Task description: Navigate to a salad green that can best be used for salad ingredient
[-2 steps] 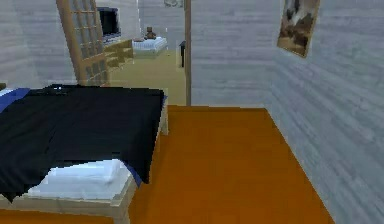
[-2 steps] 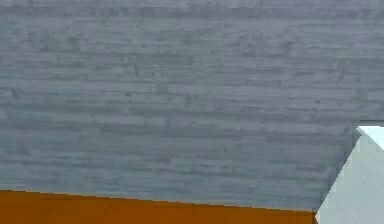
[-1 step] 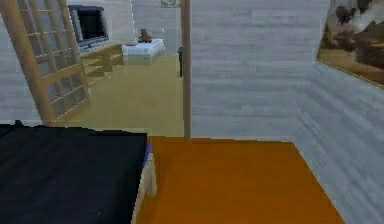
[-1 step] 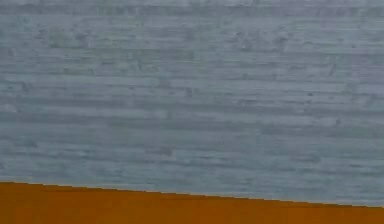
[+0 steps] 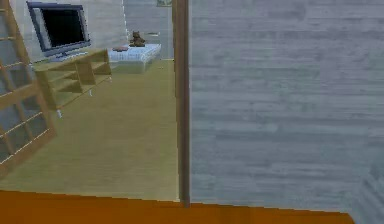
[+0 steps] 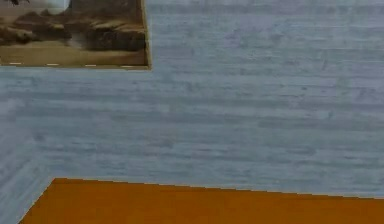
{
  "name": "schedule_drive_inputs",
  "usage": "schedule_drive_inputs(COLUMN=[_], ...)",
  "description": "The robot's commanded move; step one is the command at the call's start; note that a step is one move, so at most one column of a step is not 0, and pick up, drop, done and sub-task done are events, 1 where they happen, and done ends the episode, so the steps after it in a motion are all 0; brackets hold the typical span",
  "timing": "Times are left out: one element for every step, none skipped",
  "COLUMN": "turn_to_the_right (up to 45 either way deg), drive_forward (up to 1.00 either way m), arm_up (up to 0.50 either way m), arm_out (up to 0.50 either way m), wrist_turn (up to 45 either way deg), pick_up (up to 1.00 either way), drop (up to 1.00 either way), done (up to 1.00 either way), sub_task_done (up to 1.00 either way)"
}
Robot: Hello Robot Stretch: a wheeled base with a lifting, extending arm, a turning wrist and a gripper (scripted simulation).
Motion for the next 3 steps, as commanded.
schedule_drive_inputs(turn_to_the_right=[6.0,0.0,-45.0], drive_forward=[0.00,0.55,0.00], arm_up=[0.00,0.00,0.00], arm_out=[0.00,0.00,0.00], wrist_turn=[0.0,0.0,0.0], pick_up=[0.00,0.00,0.00], drop=[0.00,0.00,0.00], done=[0.00,0.00,0.00], sub_task_done=[0.00,0.00,0.00])
